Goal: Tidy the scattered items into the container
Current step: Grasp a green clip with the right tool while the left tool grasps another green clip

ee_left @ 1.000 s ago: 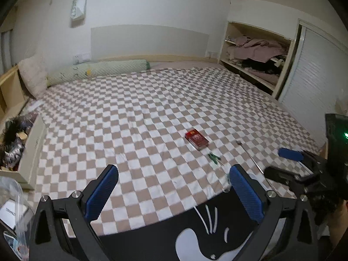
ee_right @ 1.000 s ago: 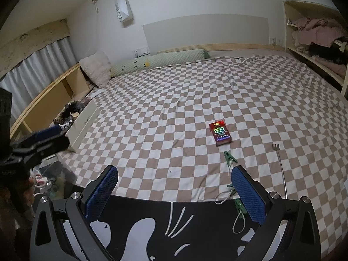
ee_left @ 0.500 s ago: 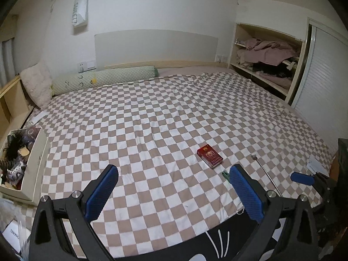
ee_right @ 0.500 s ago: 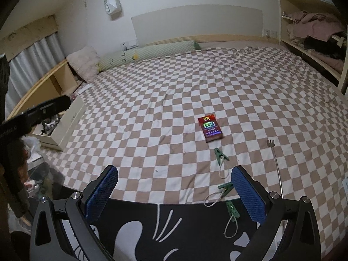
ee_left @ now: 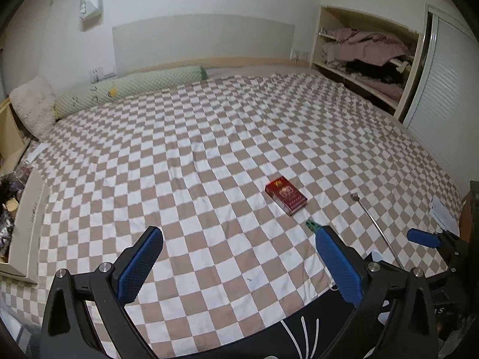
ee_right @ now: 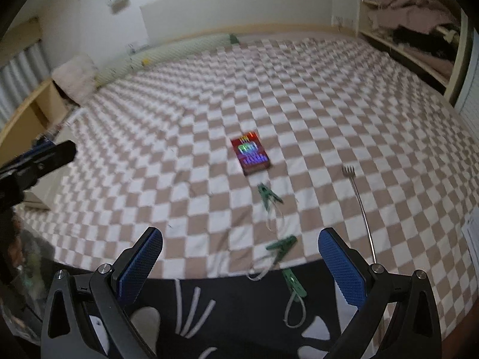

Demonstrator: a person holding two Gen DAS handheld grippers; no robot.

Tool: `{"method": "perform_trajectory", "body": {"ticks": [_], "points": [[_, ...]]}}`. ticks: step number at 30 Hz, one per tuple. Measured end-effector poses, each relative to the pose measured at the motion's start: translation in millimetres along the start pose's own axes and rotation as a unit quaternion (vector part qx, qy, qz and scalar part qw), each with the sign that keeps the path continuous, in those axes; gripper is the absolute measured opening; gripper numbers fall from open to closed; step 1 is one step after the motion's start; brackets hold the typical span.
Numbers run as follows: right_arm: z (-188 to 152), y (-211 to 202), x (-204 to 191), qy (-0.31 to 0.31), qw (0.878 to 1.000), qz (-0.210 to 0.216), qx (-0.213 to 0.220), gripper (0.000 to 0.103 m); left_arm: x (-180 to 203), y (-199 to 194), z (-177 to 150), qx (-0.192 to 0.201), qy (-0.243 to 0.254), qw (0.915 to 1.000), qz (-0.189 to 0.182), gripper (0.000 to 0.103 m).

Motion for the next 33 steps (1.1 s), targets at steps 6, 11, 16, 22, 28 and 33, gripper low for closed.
{"method": "perform_trajectory", "body": {"ticks": [6, 11, 16, 22, 28, 33], "points": [[-11.2, 29.8, 26.2, -0.006, 0.998, -0.046, -0.041, 0.093, 10.8, 29.9, -9.9, -0.029, 0.001, 0.9991, -0.03, 0.101], [-25.5, 53.9, 48.5, -0.015, 0.994, -0.077, -0.076, 0.075, 24.5, 50.7, -15.3, -0.048, 0.006, 0.9978, -0.045, 0.101], [-38.4, 68.1, 63.2, -0.029, 0.991, -0.089, -0.098, 0.075, 42.6, 69.1, -15.7, -0.061, 0.017, 0.9966, -0.053, 0.101], [-56.0, 86.3, 73.6, -0.047, 0.986, -0.096, -0.127, 0.061, 67.2, 95.0, -18.9, -0.083, 0.026, 0.9937, -0.07, 0.101], [-63.9, 95.6, 81.8, -0.051, 0.984, -0.086, -0.145, 0.046, 94.7, 115.4, -23.8, -0.101, 0.054, 0.9904, -0.078, 0.101], [-64.6, 91.3, 94.5, -0.038, 0.986, -0.073, -0.148, 0.032, 113.9, 130.8, -26.3, -0.111, 0.069, 0.9878, -0.084, 0.101]]}}
Point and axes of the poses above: each gripper's, at about its wrist camera, not at the fingertips, and y roughly the way its jaws point, x to its right, z to its top, the point moved 4 cm from there along y, roughly the way its jaws point, and after that the axes turned 15 degrees about y, right-handed, at the moved point
